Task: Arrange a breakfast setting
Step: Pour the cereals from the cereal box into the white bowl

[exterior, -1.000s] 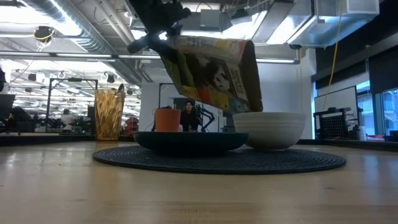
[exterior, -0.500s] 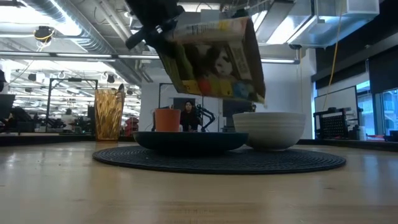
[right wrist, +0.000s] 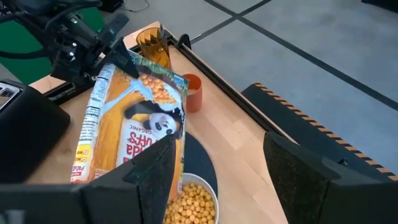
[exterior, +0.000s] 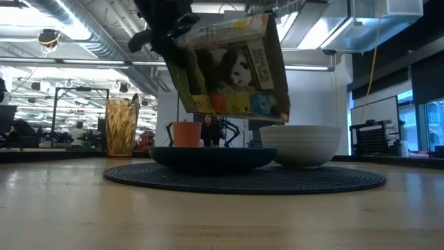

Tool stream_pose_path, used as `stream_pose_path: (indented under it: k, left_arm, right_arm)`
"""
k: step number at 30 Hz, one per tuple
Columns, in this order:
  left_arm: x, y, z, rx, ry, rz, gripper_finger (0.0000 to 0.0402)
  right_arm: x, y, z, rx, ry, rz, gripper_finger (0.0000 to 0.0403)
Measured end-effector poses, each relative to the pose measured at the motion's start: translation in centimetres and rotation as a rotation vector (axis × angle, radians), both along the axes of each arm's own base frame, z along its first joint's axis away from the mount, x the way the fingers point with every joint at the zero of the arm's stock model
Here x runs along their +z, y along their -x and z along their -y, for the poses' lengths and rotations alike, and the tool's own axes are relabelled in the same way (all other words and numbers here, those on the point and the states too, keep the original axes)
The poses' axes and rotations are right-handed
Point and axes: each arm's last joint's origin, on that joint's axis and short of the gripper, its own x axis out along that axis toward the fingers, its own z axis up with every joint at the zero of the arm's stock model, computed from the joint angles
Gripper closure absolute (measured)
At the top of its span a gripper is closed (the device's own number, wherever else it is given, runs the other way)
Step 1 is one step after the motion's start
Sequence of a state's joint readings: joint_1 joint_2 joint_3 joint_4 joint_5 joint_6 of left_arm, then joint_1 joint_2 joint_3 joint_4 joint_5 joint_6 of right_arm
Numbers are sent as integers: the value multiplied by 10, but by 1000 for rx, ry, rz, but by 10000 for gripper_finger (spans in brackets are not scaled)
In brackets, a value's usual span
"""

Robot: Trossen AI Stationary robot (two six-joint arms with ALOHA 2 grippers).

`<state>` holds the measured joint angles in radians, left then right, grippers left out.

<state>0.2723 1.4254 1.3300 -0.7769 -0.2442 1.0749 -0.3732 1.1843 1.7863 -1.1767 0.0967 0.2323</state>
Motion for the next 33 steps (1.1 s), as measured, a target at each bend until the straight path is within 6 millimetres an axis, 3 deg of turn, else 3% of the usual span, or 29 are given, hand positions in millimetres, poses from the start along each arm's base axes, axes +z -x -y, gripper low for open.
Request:
stream_pose_path:
  k: [8, 21, 27, 33]
  left_arm:
    - [3, 8, 1, 73, 101, 39, 282]
    - [29, 38, 6, 201, 337, 214, 282]
    - [23, 42, 1, 280, 553, 239, 282]
    - [-1, 42, -2, 309, 715, 247, 283]
  right_arm:
    - [0, 0, 0, -3, -5, 3, 171]
    - [3, -2, 1, -3, 9, 38, 171]
    - [8, 2, -1, 6, 26, 83, 171]
    - [15, 18, -7, 6, 42, 128, 171]
